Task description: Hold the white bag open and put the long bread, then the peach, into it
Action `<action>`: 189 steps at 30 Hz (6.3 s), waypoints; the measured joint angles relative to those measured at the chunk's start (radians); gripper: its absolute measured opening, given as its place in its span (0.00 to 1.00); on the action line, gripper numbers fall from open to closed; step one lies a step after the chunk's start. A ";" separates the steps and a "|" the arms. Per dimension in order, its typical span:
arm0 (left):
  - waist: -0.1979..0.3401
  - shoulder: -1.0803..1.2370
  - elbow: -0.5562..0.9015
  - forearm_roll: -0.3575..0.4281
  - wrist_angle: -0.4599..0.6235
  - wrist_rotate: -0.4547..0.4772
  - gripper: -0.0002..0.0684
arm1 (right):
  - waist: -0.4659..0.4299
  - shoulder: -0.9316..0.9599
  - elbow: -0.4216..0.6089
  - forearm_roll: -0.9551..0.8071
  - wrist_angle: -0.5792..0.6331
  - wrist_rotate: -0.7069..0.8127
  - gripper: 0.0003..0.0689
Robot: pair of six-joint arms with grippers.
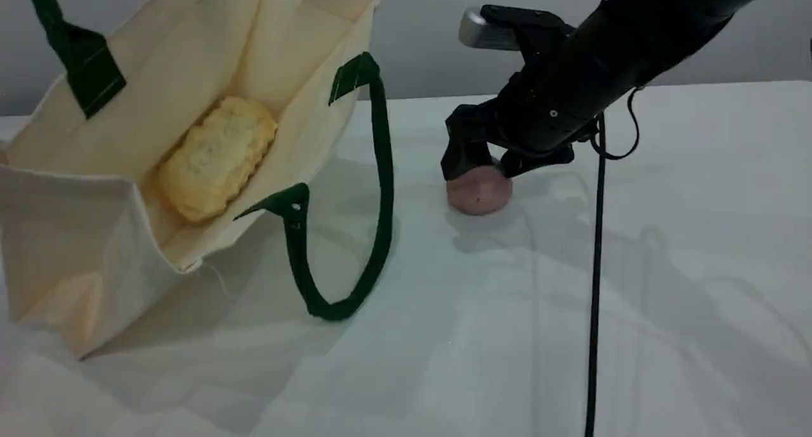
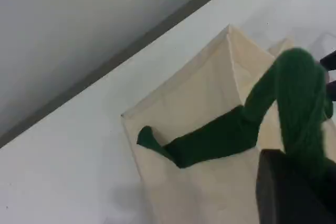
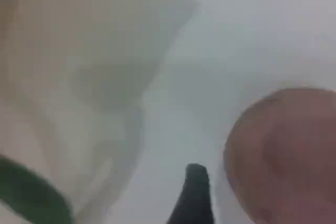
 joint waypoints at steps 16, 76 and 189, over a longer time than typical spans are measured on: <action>0.000 0.000 0.000 0.000 0.000 0.003 0.13 | 0.000 0.034 -0.001 -0.011 -0.020 -0.001 0.39; -0.102 0.000 0.000 -0.167 0.000 0.132 0.13 | 0.453 -0.666 0.425 -0.617 -0.149 0.567 0.26; -0.140 0.277 0.003 -0.025 -0.003 -0.133 0.69 | -0.238 -0.909 0.089 -0.591 0.339 0.484 0.84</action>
